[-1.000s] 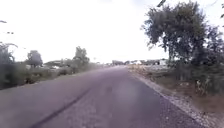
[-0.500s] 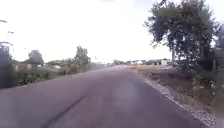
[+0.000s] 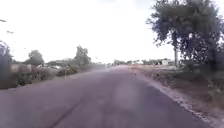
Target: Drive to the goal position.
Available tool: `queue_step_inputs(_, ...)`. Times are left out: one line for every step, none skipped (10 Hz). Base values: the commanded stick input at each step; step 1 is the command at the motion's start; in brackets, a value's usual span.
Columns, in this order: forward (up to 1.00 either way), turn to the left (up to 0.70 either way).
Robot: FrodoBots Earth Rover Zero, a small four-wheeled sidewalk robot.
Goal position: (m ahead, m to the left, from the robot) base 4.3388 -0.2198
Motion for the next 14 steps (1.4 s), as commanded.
queue_step_inputs(1.0,0.0)
queue_step_inputs(1.0,-0.01)
queue_step_inputs(1.0,-0.03)
queue_step_inputs(1.0,-0.17)
queue_step_inputs(1.0,-0.31)
queue_step_inputs(1.0,-0.4)
queue_step_inputs(1.0,-0.23)
queue_step_inputs(1.0,0.0)
queue_step_inputs(1.0,0.0)
queue_step_inputs(1.0,0.0)
queue_step_inputs(1.0,0.0)
queue_step_inputs(1.0,0.0)
queue_step_inputs(1.0,0.0)
queue_step_inputs(1.0,0.0)
